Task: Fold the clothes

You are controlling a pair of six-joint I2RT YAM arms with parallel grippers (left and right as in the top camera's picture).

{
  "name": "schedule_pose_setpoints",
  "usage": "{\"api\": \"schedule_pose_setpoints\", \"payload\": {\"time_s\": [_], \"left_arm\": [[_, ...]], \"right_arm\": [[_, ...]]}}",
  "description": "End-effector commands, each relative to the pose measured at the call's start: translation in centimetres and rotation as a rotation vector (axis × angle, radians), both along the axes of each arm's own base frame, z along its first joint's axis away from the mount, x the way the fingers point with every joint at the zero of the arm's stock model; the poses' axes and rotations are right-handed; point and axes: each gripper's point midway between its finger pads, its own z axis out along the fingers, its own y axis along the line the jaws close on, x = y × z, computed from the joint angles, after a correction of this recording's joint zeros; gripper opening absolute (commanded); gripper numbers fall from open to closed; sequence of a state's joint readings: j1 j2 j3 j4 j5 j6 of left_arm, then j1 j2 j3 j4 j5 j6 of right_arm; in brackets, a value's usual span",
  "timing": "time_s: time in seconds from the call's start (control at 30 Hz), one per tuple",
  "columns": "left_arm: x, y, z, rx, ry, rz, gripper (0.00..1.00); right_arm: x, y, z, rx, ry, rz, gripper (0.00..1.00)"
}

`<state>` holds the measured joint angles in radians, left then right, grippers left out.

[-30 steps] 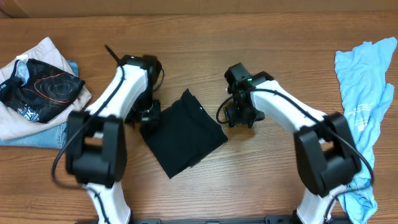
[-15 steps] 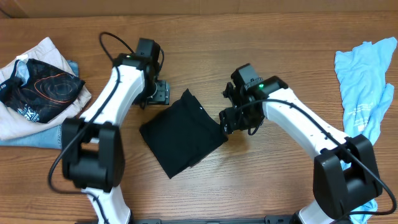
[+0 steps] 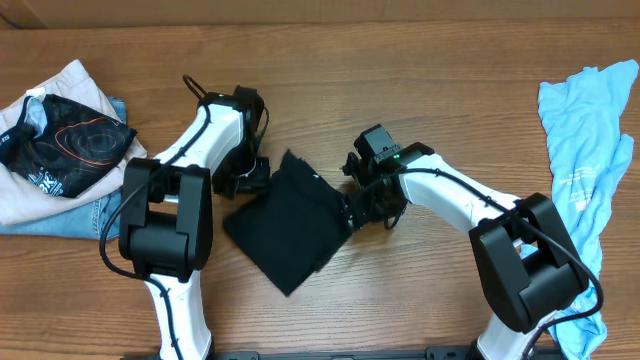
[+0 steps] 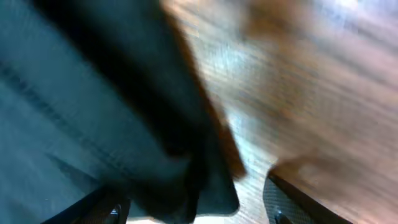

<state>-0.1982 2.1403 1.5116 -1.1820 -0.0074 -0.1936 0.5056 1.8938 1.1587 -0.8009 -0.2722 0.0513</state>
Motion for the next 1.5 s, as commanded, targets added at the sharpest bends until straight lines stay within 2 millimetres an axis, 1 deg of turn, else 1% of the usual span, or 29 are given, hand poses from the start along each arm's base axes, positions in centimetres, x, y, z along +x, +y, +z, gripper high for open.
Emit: {"api": "schedule_pose_setpoints", "payload": {"time_s": [0.0,0.1,0.2,0.27,0.3,0.37,0.5,0.6,0.63,0.67,0.7,0.8,0.93,0.97,1.0,1.13,1.33,1.4,1.47], "left_arm": [[-2.4,0.7,-0.4,0.051,0.108,0.089,0.51],[-3.0,0.8,-0.2,0.063,0.137,0.103,0.5],[-3.0,0.9,-0.1,0.066,0.135,0.125,0.5],[-2.8,0.8,0.0,0.062,0.124,0.13,0.51],[-2.7,0.8,0.3,0.059,0.112,0.13,0.53],[-2.2,0.7,0.8,0.052,0.082,0.133,0.54],[-0.4,0.4,2.9,0.02,-0.041,0.135,0.59],[1.4,0.1,5.1,-0.012,-0.165,0.137,0.65],[2.0,-0.1,5.7,-0.023,-0.201,0.138,0.72],[2.6,-0.3,6.4,-0.038,-0.24,0.139,0.81],[3.0,-0.5,6.9,-0.052,-0.267,0.138,0.85],[3.9,-1.6,7.4,-0.126,-0.306,0.094,0.88],[4.0,-4.0,6.6,-0.266,-0.281,-0.025,0.91],[3.9,-4.2,6.2,-0.283,-0.271,-0.052,0.92],[3.9,-4.3,6.1,-0.286,-0.266,-0.065,0.92],[3.6,-4.3,4.3,-0.293,-0.223,-0.119,0.93],[3.6,-5.2,1.1,-0.356,-0.176,-0.226,0.93],[3.2,-6.3,0.5,-0.434,-0.157,-0.287,0.92],[2.4,-6.8,0.1,-0.488,-0.128,-0.343,0.92]], "right_arm": [[-0.3,-2.2,-3.9,-0.141,0.02,0.003,0.72],[1.0,-3.4,-4.6,-0.208,-0.033,-0.015,0.72],[2.5,-4.5,-4.5,-0.263,-0.095,-0.033,0.72],[3.1,-5.0,-4.4,-0.282,-0.113,-0.042,0.72],[3.2,-5.1,-4.3,-0.284,-0.115,-0.047,0.72],[3.4,-5.3,-4.3,-0.283,-0.115,-0.052,0.72],[3.4,-5.3,-4.3,-0.284,-0.114,-0.055,0.72],[3.4,-5.3,-4.3,-0.284,-0.115,-0.055,0.72],[3.4,-5.3,-4.3,-0.284,-0.115,-0.055,0.72],[3.4,-5.3,-4.3,-0.285,-0.115,-0.055,0.72],[3.4,-5.4,-4.3,-0.286,-0.117,-0.055,0.72],[3.4,-5.4,-4.3,-0.287,-0.117,-0.055,0.72],[3.4,-5.4,-4.3,-0.287,-0.116,-0.055,0.72],[3.4,-5.4,-4.3,-0.287,-0.116,-0.055,0.72],[3.4,-5.4,-4.3,-0.287,-0.116,-0.055,0.72],[3.4,-5.4,-4.3,-0.288,-0.115,-0.055,0.72],[3.3,-5.4,-4.3,-0.289,-0.113,-0.054,0.72],[3.3,-5.4,-4.3,-0.289,-0.112,-0.054,0.72],[3.2,-5.5,-4.3,-0.29,-0.11,-0.054,0.72]]}}
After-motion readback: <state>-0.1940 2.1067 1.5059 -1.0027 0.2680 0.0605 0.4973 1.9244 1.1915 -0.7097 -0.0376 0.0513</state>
